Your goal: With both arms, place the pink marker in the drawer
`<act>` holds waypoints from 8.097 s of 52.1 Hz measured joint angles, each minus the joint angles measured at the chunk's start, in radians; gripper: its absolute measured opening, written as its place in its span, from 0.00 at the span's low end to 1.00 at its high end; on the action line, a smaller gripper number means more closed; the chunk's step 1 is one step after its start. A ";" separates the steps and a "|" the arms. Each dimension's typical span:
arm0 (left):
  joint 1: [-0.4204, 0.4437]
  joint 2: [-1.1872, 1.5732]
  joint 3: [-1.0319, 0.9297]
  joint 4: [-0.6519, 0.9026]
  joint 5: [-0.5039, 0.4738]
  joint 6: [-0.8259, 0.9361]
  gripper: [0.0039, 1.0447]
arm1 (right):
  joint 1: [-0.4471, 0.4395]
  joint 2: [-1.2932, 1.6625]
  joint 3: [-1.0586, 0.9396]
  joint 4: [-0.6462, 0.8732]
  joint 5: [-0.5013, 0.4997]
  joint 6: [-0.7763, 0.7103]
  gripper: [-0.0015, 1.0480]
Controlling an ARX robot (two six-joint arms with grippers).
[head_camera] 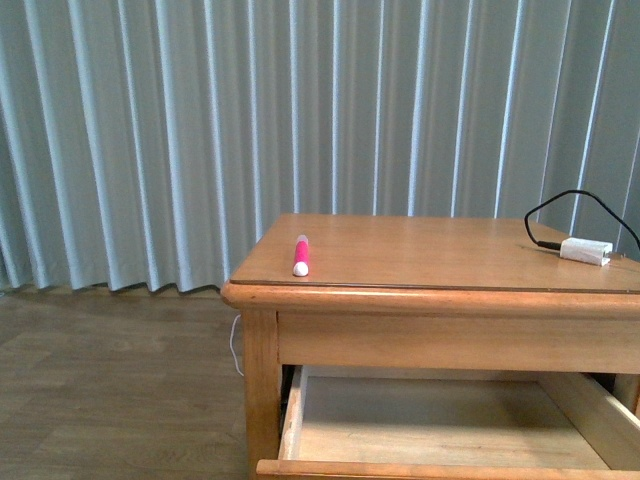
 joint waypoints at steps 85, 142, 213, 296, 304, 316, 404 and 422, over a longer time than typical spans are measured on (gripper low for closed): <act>-0.147 1.326 1.300 -0.314 -0.014 0.116 0.69 | 0.000 0.000 0.000 0.000 0.000 0.000 0.91; -0.187 0.952 0.753 0.029 0.523 0.447 0.14 | 0.000 0.000 0.000 0.000 0.000 0.000 0.91; -0.053 0.455 0.380 0.118 0.232 0.125 0.94 | 0.000 -0.001 0.000 0.000 0.000 0.000 0.91; 0.267 -0.515 -0.290 -0.142 0.278 0.066 0.04 | 0.000 -0.001 0.000 0.000 0.000 0.000 0.91; 0.267 -0.553 -0.304 -0.164 0.278 0.066 0.04 | 0.000 -0.001 0.000 0.000 0.000 0.000 0.91; 0.268 -0.735 -0.320 -0.310 0.279 0.069 0.04 | 0.000 -0.001 0.000 0.000 0.000 0.000 0.91; 0.268 -0.737 -0.320 -0.313 0.279 0.069 0.94 | 0.002 1.519 0.470 1.126 0.141 -0.032 0.91; 0.268 -0.737 -0.320 -0.313 0.278 0.069 0.94 | 0.011 1.580 0.541 1.099 0.150 -0.010 0.91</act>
